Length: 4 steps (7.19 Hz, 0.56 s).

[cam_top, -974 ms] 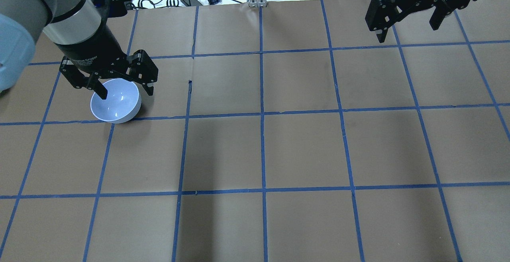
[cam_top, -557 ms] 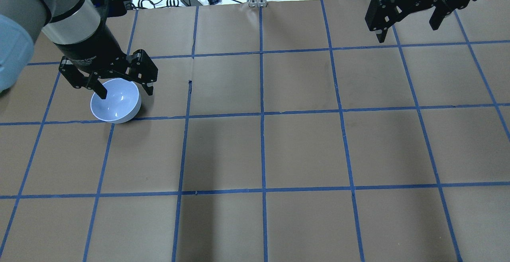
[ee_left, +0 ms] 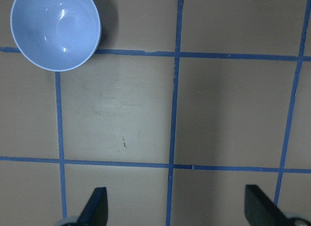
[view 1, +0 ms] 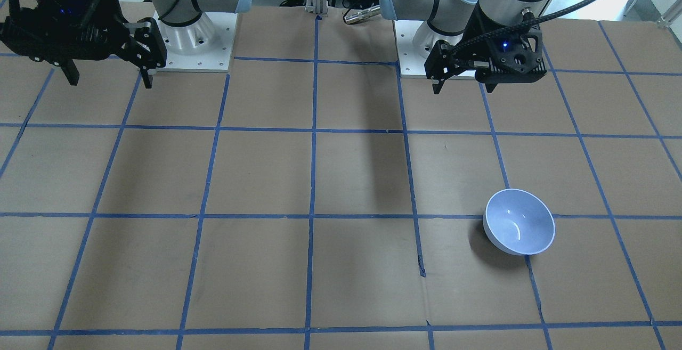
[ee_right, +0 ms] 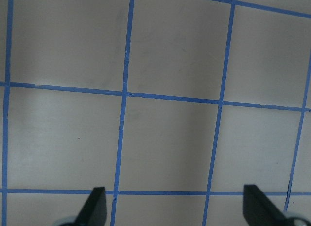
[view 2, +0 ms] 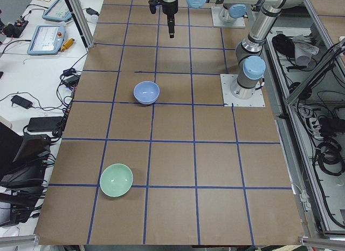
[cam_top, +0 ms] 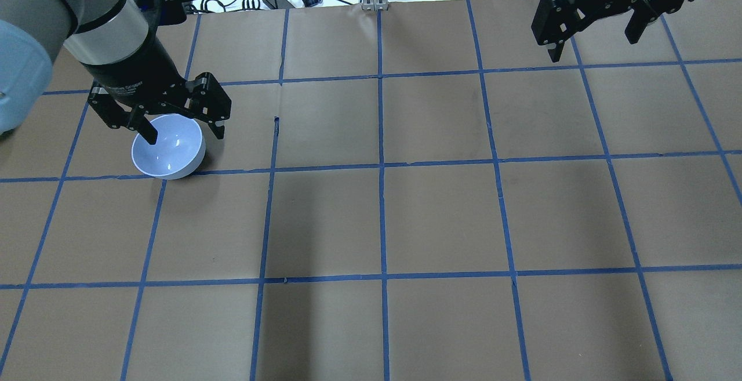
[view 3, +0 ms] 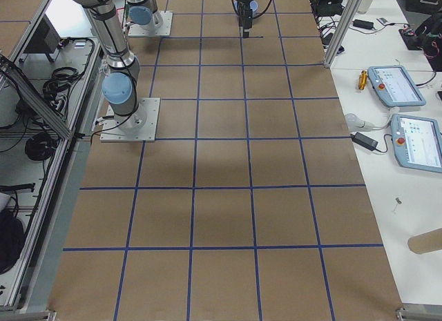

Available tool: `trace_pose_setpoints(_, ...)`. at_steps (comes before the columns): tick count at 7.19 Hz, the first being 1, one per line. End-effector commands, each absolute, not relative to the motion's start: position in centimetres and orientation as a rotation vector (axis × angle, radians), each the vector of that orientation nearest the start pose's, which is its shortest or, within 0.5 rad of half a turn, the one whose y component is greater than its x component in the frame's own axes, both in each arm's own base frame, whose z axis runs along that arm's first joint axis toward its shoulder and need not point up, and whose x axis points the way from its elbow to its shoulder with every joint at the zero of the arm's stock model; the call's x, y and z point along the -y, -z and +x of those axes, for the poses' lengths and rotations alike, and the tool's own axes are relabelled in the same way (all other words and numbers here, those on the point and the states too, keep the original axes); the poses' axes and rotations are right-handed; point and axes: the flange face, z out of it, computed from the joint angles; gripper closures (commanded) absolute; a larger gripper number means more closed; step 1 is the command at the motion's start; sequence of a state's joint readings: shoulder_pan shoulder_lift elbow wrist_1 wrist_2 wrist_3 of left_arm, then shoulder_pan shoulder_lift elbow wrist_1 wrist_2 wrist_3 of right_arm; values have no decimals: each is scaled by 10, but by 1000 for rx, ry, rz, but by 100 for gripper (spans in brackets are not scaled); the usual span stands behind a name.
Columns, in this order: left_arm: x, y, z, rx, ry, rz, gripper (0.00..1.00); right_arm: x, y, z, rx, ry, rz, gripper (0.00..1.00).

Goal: Stack green bowl on blue bowl

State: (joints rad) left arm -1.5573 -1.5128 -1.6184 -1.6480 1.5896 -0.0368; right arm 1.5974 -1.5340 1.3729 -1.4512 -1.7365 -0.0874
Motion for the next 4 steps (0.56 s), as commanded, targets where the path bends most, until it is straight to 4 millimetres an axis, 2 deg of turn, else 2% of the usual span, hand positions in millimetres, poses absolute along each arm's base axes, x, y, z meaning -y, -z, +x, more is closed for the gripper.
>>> trace_pose_setpoints(1,463,-483,-126,-3118,-110,-75,0,503,-556,131,-3303,60,-184,0)
trace_pose_setpoints(3,465,-482,-121,-3118,-112,-85,0,503,-556,130,-3303,60,-182,0)
trace_pose_setpoints(4,470,-480,-111,-3123,-121,26,0,503,-556,131,-3303,60,-184,0)
